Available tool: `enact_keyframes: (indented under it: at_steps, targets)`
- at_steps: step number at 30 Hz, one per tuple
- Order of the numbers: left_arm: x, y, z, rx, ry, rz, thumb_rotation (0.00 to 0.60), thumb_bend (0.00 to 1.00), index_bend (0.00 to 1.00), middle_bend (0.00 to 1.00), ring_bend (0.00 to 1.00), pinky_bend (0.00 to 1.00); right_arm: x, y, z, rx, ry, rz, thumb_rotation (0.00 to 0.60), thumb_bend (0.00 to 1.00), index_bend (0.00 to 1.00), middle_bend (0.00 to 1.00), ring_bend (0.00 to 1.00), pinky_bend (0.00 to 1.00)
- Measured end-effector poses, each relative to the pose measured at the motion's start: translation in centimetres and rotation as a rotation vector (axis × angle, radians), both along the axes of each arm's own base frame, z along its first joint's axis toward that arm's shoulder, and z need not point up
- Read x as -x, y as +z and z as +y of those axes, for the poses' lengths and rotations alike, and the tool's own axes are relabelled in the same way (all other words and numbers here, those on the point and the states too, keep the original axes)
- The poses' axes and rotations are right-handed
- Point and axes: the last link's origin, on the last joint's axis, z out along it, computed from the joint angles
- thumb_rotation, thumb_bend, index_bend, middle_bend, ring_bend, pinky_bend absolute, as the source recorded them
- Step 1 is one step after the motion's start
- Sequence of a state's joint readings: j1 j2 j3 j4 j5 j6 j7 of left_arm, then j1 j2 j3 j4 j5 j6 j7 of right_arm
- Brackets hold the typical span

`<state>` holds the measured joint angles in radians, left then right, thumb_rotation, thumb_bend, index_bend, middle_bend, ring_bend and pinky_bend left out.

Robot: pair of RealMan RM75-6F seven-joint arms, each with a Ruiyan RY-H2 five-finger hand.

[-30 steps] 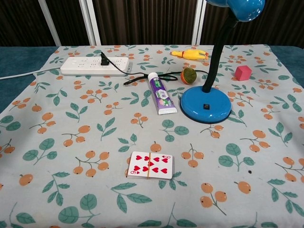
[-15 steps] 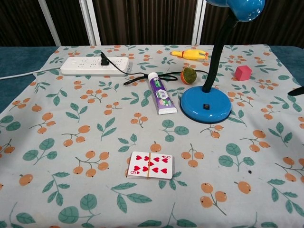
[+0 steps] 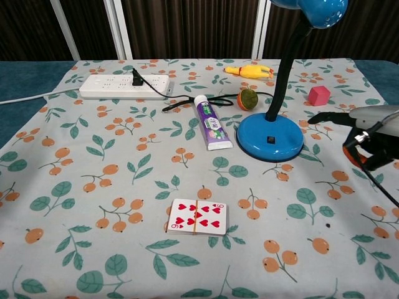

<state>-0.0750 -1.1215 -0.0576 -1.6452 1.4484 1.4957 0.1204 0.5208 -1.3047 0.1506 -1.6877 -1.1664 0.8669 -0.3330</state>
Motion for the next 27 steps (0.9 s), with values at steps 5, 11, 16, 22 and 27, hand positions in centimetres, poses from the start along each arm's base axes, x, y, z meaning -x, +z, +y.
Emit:
enact_keyframes:
  at_steps: [5,11,16,22,27]
  targets:
    - [0.0,0.0,0.0,-0.001,-0.001,-0.001,0.6,0.36,0.2,0.07,0.0,0.1,-1.3,-1.0,-0.8,-0.016,-0.001,-0.02,0.6,0.74,0.0,0.77,0.85,0.85]
    - [0.0,0.1,0.0,-0.003,0.001,-0.004,0.6,0.36,0.2,0.07,0.0,0.1,-2.7,-2.4,-1.4,-0.042,0.007,-0.02,0.6,0.74,0.0,0.77,0.85,0.88]
    - [0.1,0.1,0.1,-0.005,0.005,-0.002,0.6,0.36,0.2,0.07,0.0,0.1,-3.2,-3.1,-1.6,-0.055,0.006,-0.012,0.6,0.74,0.0,0.77,0.85,0.9]
    - [0.1,0.2,0.1,-0.005,0.005,-0.002,0.6,0.36,0.2,0.07,0.0,0.1,-3.5,-3.8,-1.6,-0.074,-0.003,-0.008,0.6,0.74,0.0,0.77,0.85,0.92]
    - [0.1,0.2,0.1,-0.009,0.001,0.002,0.6,0.36,0.2,0.07,0.0,0.1,-3.3,-4.3,-1.7,-0.078,-0.013,0.001,0.6,0.74,0.0,0.77,0.85,0.94]
